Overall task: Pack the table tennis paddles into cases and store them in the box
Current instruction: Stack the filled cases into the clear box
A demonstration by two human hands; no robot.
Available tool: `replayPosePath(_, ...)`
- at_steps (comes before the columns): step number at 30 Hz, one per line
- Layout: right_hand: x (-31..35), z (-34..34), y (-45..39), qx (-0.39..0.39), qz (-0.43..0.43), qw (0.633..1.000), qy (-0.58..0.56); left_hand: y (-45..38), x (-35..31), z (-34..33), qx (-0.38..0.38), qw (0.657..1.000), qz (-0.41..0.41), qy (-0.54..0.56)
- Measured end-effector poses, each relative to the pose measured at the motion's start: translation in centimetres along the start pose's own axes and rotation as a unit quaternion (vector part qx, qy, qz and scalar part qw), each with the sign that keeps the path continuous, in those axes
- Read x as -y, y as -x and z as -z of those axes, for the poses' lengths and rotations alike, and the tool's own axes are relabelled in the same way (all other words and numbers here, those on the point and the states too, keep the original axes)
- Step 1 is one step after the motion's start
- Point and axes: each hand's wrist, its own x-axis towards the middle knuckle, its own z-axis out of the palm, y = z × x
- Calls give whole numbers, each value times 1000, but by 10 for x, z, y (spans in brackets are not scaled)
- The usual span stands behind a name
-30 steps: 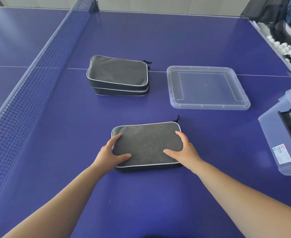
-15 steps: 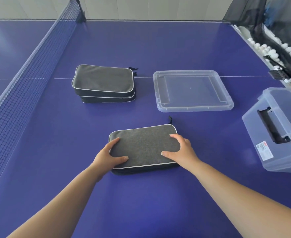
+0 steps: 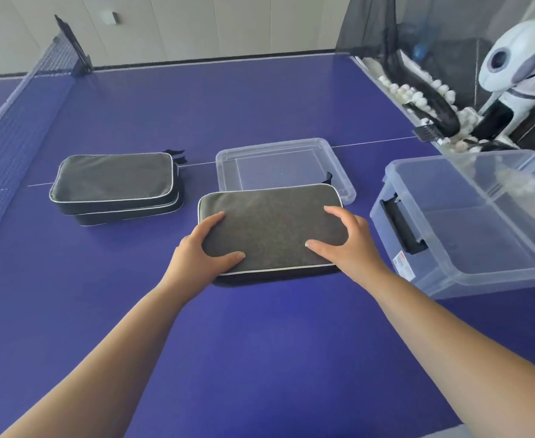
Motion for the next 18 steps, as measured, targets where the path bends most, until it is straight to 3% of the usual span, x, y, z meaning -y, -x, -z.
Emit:
replayPosePath(10, -37, 153, -33, -26, 34, 999, 22, -8, -113, -119, -39, 998, -30, 34)
replayPosePath(18, -76, 240, -43, -55, 8, 998, 14, -9, -175, -190, -18, 998, -65, 15)
